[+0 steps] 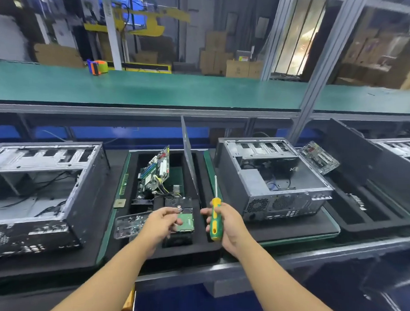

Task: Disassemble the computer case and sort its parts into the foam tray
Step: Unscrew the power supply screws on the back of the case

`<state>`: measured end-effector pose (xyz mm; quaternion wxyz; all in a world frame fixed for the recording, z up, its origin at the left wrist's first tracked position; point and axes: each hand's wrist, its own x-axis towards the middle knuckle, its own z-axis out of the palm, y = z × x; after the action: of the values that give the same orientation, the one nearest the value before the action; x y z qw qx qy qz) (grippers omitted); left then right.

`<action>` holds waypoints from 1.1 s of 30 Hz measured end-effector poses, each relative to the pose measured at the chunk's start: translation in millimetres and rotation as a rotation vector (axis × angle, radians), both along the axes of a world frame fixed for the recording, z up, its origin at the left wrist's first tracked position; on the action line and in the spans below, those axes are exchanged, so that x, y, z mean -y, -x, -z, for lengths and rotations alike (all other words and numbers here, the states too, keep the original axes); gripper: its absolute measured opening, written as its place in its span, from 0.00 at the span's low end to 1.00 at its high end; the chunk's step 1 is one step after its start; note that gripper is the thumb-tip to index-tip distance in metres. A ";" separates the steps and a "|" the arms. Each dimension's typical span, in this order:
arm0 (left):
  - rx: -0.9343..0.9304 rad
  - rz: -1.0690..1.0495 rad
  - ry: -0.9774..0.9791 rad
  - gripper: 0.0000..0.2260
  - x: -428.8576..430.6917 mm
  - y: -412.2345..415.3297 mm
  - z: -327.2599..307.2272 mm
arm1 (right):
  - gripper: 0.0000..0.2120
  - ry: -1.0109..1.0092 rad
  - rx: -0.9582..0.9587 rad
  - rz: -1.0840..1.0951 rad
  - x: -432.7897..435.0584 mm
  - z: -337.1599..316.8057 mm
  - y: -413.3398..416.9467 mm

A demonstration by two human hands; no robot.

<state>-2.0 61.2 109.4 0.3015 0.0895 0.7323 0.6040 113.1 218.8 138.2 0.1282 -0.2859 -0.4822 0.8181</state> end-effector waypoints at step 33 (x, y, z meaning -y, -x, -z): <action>0.070 -0.411 -0.044 0.10 -3.6 25.1 -9.1 | 0.09 -0.055 -0.051 -0.200 -32.7 -10.1 38.0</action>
<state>-27.0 64.7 118.5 0.1953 -0.0762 0.7110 0.6712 75.1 251.5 148.4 0.0658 -0.2119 -0.5271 0.8203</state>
